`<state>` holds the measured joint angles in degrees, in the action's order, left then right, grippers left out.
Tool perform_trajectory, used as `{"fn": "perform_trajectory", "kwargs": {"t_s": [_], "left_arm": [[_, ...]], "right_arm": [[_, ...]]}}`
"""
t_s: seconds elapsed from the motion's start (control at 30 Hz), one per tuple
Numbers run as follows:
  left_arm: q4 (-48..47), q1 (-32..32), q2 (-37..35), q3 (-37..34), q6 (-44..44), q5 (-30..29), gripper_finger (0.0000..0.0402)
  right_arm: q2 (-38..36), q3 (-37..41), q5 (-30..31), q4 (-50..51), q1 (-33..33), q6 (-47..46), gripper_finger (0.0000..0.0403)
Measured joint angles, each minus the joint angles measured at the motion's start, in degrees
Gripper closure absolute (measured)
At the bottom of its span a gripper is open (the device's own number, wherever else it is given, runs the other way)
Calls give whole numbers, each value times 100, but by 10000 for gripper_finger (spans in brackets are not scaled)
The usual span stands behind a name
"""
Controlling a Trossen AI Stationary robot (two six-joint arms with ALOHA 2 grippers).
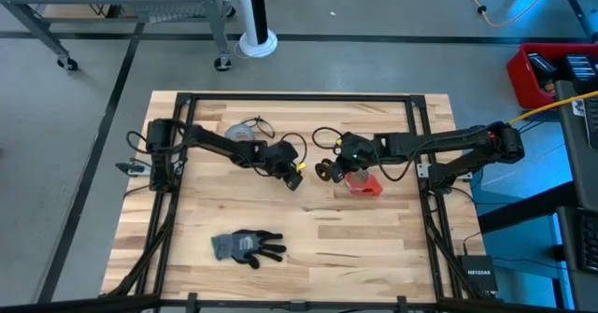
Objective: Coil cords
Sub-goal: Coil the yellow wire onto the spool
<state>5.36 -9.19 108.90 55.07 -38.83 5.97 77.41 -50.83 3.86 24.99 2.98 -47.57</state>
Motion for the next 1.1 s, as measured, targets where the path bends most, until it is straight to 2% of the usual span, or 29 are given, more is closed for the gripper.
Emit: {"fn": "perform_trajectory", "kwargs": {"t_s": [0.2,0.33,0.57,0.83,1.1], "left_arm": [[-6,-223,-26,-1,-27,244,402],[38,-329,-26,-2,-160,439,402],[367,-501,-26,63,-276,795,401],[447,-754,-25,360,-266,854,401],[434,-700,-22,753,-240,987,401]], "right_arm": [[0,0,25,12,0,-12,398],[59,-2,259,78,0,-145,398],[365,-2,414,127,0,-156,398],[721,-2,468,150,0,-157,398],[828,-2,894,92,0,-164,398]]}}
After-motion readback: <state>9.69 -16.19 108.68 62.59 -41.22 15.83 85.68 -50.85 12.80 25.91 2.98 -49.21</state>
